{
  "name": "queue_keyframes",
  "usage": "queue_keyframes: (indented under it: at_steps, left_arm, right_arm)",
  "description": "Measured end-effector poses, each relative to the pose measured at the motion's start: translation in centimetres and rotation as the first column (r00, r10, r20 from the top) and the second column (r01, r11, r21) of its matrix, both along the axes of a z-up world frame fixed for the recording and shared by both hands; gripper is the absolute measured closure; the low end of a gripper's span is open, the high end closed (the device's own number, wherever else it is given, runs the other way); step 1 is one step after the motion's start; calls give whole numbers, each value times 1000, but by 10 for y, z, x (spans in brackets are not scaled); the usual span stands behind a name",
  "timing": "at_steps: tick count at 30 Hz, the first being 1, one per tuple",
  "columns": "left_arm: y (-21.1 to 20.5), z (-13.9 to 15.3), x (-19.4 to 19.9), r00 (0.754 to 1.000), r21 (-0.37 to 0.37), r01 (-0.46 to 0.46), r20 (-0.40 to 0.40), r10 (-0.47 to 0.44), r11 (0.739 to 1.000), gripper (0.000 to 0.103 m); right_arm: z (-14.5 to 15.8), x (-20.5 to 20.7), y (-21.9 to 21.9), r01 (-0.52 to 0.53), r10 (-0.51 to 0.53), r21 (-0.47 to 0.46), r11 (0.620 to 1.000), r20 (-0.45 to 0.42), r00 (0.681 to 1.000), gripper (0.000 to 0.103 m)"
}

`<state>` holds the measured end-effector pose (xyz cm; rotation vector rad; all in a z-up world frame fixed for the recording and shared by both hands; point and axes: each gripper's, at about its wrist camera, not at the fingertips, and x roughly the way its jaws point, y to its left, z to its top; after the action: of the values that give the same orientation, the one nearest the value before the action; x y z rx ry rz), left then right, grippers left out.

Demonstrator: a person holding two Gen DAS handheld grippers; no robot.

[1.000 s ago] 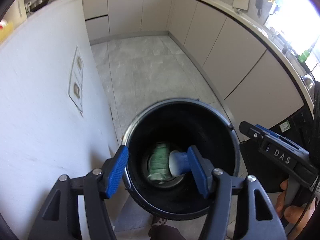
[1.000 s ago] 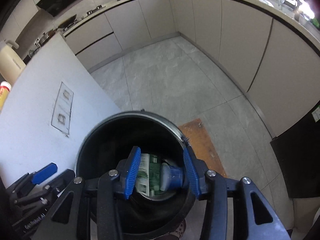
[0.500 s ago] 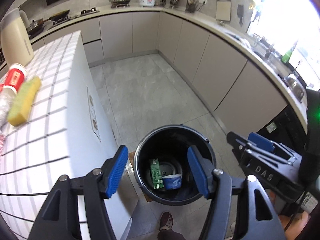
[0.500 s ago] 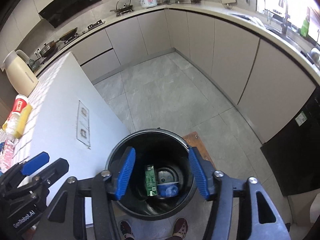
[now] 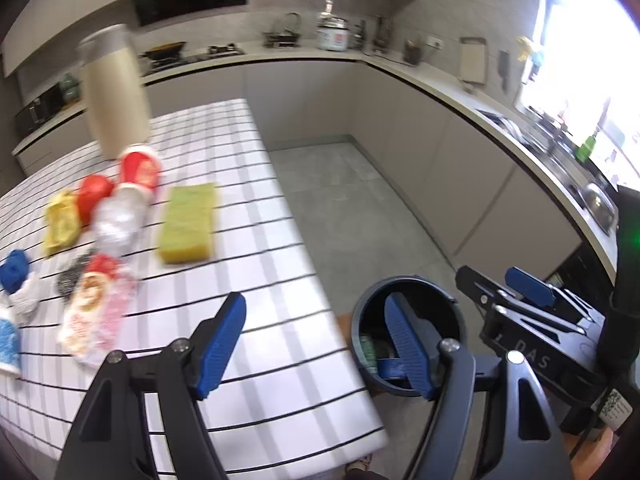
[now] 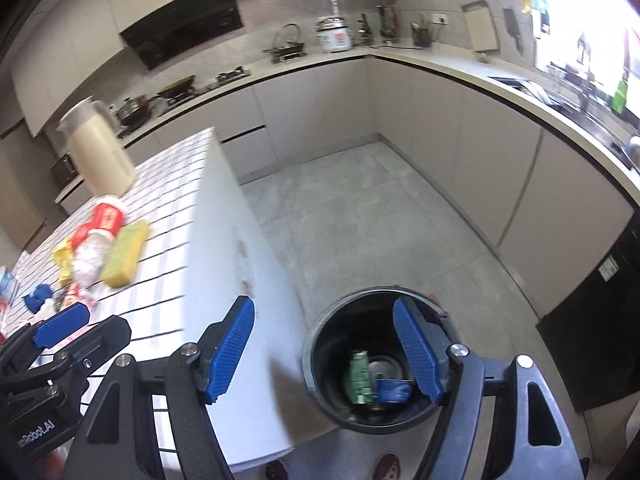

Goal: Collect trash
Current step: 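Move both tools back toward the remaining items on the table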

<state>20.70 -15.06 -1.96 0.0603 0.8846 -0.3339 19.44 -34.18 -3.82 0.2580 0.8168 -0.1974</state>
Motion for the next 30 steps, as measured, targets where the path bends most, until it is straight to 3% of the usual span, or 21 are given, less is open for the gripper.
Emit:
queue_keyframes:
  at_steps: [14, 30]
  left_arm:
    - [165, 3, 11, 976, 24, -218, 27, 218, 976, 28]
    - [281, -13, 22, 947, 42, -323, 19, 322, 946, 28]
  right_arm:
    - [5, 41, 162, -200, 200, 5, 980, 35, 979, 28]
    - [-6, 69, 303, -317, 317, 1, 948, 20, 948, 28]
